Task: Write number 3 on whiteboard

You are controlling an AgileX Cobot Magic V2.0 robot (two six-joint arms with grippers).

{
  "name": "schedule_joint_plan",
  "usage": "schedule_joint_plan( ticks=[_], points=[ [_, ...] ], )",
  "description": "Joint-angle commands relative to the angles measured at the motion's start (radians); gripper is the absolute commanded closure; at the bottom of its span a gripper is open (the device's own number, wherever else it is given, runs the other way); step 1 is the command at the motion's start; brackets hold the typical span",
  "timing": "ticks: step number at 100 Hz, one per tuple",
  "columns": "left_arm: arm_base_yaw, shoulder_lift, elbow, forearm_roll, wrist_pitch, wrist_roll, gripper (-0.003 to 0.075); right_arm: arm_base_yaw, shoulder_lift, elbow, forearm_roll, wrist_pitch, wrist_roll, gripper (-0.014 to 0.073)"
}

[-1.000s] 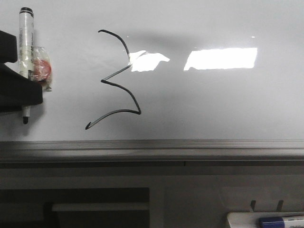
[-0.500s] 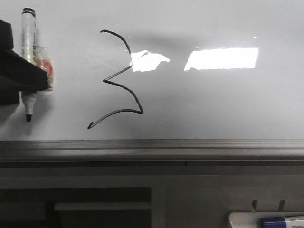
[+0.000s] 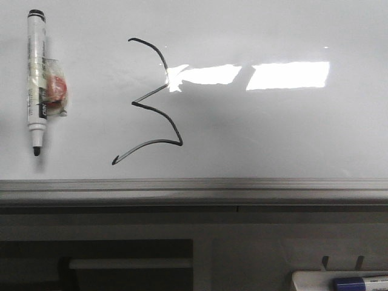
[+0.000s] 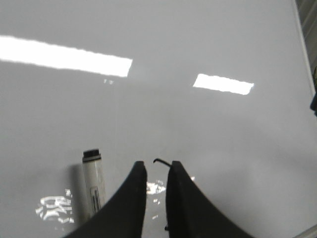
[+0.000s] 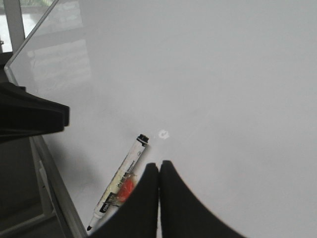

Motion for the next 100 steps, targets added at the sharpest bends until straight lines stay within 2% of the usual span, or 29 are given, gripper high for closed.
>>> schedule_joint_plan(
  ticks=[1, 31, 55, 72, 100],
  points=[
    [0.002, -0.065, -0.024, 0.030, -0.059, 0.051, 0.0741, -0.005, -0.074, 0.023, 0.003, -0.126, -0.004, 0.0655],
    [0.002, -0.178, -0.024, 0.122, 0.031, 0.074, 0.0741, -0.005, -0.276, 0.244, -0.018, -0.172, -0.004, 0.0655],
    [0.002, -0.194, -0.022, 0.172, 0.076, 0.074, 0.0741, -0.005, -0.445, 0.446, -0.018, -0.298, -0.004, 0.0655],
    [0.002, -0.194, -0.020, 0.194, 0.090, 0.074, 0.0741, -0.005, -0.539, 0.573, -0.018, -0.308, -0.004, 0.0655],
    [0.002, -0.194, -0.020, 0.209, 0.095, 0.073, 0.0741, -0.005, -0.591, 0.651, -0.018, -0.321, -0.004, 0.0655]
  ],
)
